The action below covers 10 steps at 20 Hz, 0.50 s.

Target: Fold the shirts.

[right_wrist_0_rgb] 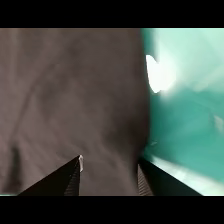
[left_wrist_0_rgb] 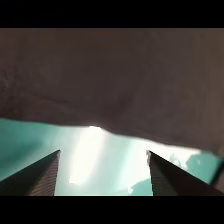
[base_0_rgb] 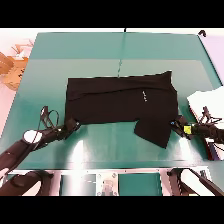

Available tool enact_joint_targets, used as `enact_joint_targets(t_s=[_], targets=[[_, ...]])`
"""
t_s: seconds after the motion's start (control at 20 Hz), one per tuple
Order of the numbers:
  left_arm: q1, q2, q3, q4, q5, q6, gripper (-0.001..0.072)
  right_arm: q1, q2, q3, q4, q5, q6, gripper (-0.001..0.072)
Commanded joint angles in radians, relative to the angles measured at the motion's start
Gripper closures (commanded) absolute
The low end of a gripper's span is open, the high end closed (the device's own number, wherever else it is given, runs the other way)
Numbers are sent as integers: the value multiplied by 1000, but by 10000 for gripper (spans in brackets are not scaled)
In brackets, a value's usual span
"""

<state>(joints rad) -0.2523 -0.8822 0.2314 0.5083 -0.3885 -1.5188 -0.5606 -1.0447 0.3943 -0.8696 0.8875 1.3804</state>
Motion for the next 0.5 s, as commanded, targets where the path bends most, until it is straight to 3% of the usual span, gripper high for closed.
enact_joint_targets(t_s=[0.0,0.2,0.25,0.35,0.4,0.45], targets=[[-67,-120,19,-100,133,-44,95,24,-51,-7,25,-50,-5,290],[-67,-240,106,-116,154,-44,96,28,-88,-7,25,-53,-5,290],[-67,-253,120,-116,164,-44,125,28,-92,-7,24,-52,-5,290],[-67,-257,132,-110,164,-40,533,28,-93,-7,24,-48,-5,290],[-67,-258,132,-106,163,-16,653,28,-93,-7,24,-45,-5,291],[-67,-257,132,-93,161,6,686,28,-93,-6,24,-39,-13,292]])
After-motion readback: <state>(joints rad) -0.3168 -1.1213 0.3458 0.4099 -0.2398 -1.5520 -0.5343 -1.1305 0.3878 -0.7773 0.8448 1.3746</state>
